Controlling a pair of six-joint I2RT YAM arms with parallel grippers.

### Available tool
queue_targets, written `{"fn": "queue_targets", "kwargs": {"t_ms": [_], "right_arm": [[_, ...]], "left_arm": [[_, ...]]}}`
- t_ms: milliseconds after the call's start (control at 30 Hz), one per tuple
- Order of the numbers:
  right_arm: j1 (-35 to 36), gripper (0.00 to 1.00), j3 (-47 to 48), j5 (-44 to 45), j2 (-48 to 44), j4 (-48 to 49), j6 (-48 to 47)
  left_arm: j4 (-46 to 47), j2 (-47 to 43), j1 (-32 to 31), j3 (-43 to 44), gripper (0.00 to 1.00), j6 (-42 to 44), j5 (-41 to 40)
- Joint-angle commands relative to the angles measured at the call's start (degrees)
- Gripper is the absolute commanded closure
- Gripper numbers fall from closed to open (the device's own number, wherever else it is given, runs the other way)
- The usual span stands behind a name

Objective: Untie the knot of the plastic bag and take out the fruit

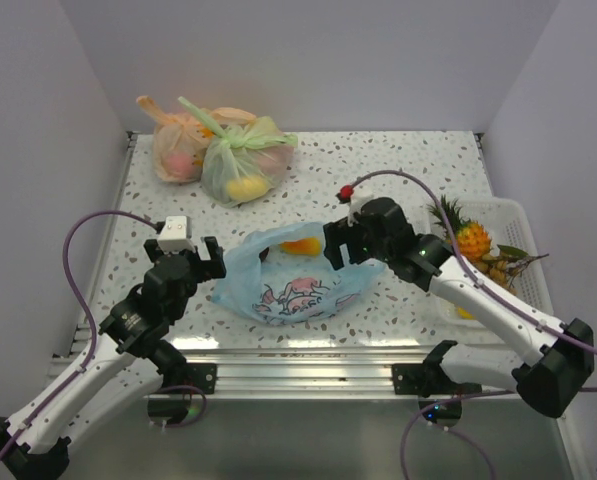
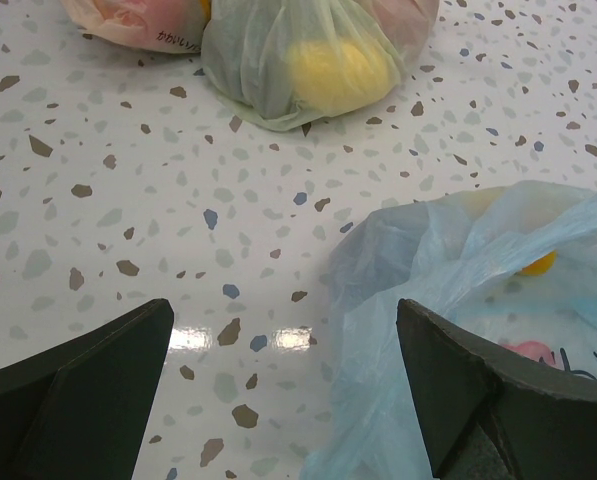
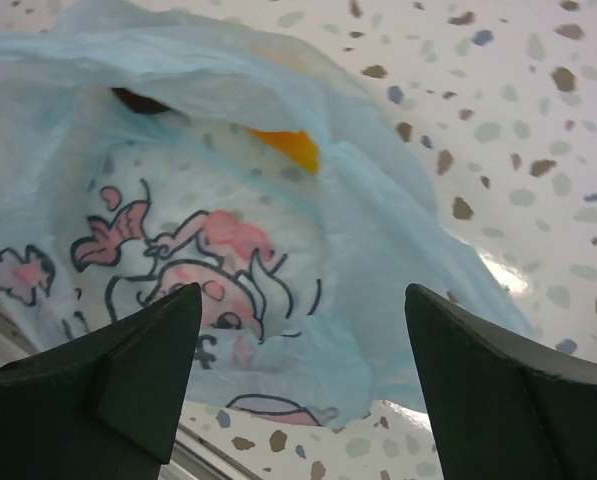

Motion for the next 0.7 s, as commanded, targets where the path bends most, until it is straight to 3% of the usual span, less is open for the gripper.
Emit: {"fn": "queue_targets", "kwargs": {"t_ms": [0, 200, 667], "right_arm": [[6.5, 0.15, 5.74, -2.88, 3.37, 2.95, -6.85], [14.07, 0.15, 9.88, -4.12, 13.83, 1.98, -12.75], [14.52, 0.18, 12.78, 10.55, 30.36, 8.91, -29.53]], "left_arm": [[3.33, 0.11, 0.34, -0.18, 0.0, 1.43, 0.05], [3.33, 0.02, 0.34, -0.27, 0.0, 1.52, -0.04], [3.33, 0.37, 0.34, -0.27, 0.0, 1.52, 0.05]]}}
